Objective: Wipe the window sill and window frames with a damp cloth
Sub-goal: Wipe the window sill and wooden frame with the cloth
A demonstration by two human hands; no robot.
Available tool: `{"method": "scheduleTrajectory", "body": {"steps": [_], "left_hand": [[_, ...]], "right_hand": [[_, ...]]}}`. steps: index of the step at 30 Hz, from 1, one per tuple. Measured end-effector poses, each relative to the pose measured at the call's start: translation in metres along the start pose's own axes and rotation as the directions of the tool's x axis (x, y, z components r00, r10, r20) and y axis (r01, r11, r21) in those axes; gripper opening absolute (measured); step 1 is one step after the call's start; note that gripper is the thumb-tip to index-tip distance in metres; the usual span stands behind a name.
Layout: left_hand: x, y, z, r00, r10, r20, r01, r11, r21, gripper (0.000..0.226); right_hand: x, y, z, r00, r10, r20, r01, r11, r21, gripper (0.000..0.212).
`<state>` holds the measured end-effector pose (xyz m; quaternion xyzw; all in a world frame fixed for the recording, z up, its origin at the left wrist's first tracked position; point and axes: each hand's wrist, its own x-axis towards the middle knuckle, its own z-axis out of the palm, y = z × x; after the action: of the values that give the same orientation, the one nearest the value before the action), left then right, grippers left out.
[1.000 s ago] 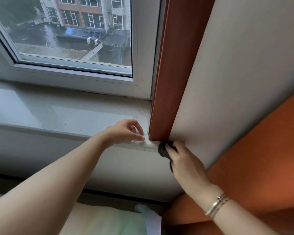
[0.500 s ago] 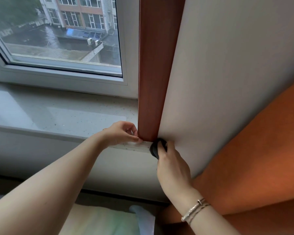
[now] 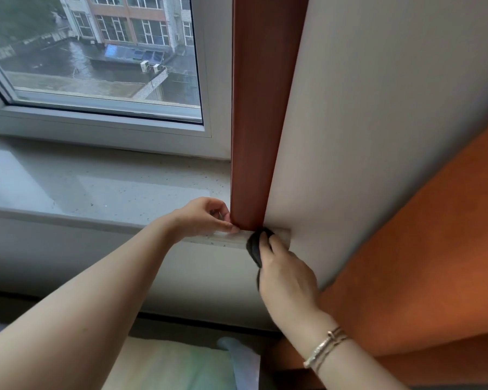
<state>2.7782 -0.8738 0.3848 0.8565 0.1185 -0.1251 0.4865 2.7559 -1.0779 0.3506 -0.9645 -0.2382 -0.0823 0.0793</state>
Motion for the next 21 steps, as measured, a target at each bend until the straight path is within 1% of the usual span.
{"method": "scheduleTrajectory", "body": {"steps": [2, 3, 4, 7, 9, 11, 13, 15, 17, 18, 19, 21], "left_hand": [[0.0, -0.001, 0.0, 1.0, 0.001, -0.003, -0.001, 1.0, -0.005, 0.032], [0.0, -0.001, -0.001, 1.0, 0.0, -0.002, 0.0, 1.0, -0.006, 0.031], [0.0, -0.001, -0.001, 1.0, 0.0, 0.001, 0.0, 1.0, -0.005, 0.03], [0.0, -0.002, -0.002, 1.0, 0.004, -0.002, -0.004, 1.0, -0.013, 0.031], [0.0, -0.002, -0.001, 1.0, 0.009, -0.001, -0.009, 1.0, -0.013, 0.033], [0.0, -0.003, 0.0, 1.0, 0.012, 0.0, -0.012, 1.0, -0.013, 0.034], [0.0, -0.002, 0.0, 1.0, 0.01, -0.005, -0.01, 1.0, -0.014, 0.035], [0.0, -0.002, 0.0, 1.0, 0.007, -0.01, -0.007, 1.0, -0.013, 0.037], [0.0, -0.002, 0.0, 1.0, 0.006, -0.012, -0.007, 1.0, -0.012, 0.036], [-0.001, -0.002, 0.0, 1.0, 0.008, -0.014, -0.008, 1.0, -0.011, 0.036], [-0.001, -0.002, 0.0, 1.0, 0.008, -0.015, -0.009, 1.0, -0.008, 0.037], [0.0, -0.002, 0.0, 1.0, 0.007, -0.023, -0.007, 1.0, 0.002, 0.038]], "right_hand": [[-0.002, -0.003, -0.003, 0.999, -0.014, 0.04, 0.015, 1.0, -0.017, 0.071], [-0.005, 0.003, -0.003, 0.998, -0.005, 0.06, 0.006, 1.0, -0.018, 0.07], [-0.008, 0.01, -0.004, 0.998, 0.019, 0.059, -0.017, 1.0, -0.025, 0.067], [-0.006, 0.019, -0.003, 0.996, 0.085, -0.007, -0.085, 0.994, -0.073, 0.06], [-0.001, 0.006, -0.006, 0.995, 0.092, 0.04, -0.09, 0.995, -0.046, 0.057], [0.003, -0.005, -0.009, 0.995, 0.057, 0.08, -0.058, 0.998, 0.009, 0.062], [0.002, 0.0, -0.01, 0.992, 0.045, 0.122, -0.047, 0.999, 0.015, 0.068], [-0.001, 0.01, -0.012, 0.992, 0.087, 0.087, -0.085, 0.996, -0.026, 0.064], [-0.002, 0.017, -0.004, 0.997, 0.078, 0.015, -0.076, 0.99, -0.121, 0.06], [0.0, 0.014, -0.005, 0.997, 0.079, 0.006, -0.077, 0.988, -0.132, 0.057], [0.001, 0.011, -0.008, 0.997, 0.075, 0.028, -0.07, 0.989, -0.133, 0.055], [0.006, 0.0, -0.013, 0.992, 0.072, 0.104, -0.065, 0.996, -0.069, 0.056]]}}
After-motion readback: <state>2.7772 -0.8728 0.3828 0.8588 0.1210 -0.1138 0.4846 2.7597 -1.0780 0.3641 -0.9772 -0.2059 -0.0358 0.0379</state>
